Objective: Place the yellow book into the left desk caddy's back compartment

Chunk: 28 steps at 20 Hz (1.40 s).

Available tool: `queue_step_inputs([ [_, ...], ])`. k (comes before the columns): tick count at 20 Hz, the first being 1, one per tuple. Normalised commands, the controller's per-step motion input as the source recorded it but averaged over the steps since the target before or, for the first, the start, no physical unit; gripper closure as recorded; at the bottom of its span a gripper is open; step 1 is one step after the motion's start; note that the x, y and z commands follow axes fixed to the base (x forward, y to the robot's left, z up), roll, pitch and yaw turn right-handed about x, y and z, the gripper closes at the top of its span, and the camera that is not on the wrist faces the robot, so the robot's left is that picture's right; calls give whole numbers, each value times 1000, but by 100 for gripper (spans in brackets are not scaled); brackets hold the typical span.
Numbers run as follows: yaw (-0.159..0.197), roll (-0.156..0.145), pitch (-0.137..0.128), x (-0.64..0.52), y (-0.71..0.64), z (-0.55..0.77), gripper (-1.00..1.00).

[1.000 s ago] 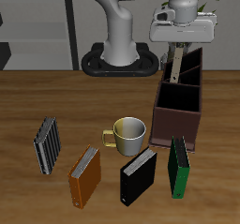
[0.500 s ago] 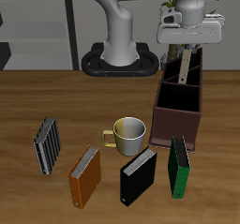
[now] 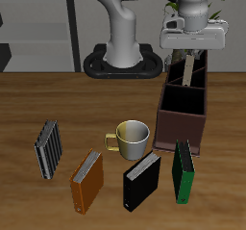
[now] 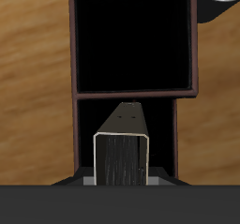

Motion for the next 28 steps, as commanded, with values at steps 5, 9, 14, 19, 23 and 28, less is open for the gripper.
queue_step_inputs([
  [5,-14,8,41,73,163,-214,100],
  [9,-16,31,25,21,202,-120,100],
  [14,-18,23,20,48,148,-122,100],
  [19,-23,-11,31,170,-6,-208,100],
  [23,-31,-42,81,203,-95,-411,100],
  [28,-60,-5,113,58,2,-420,-100],
])
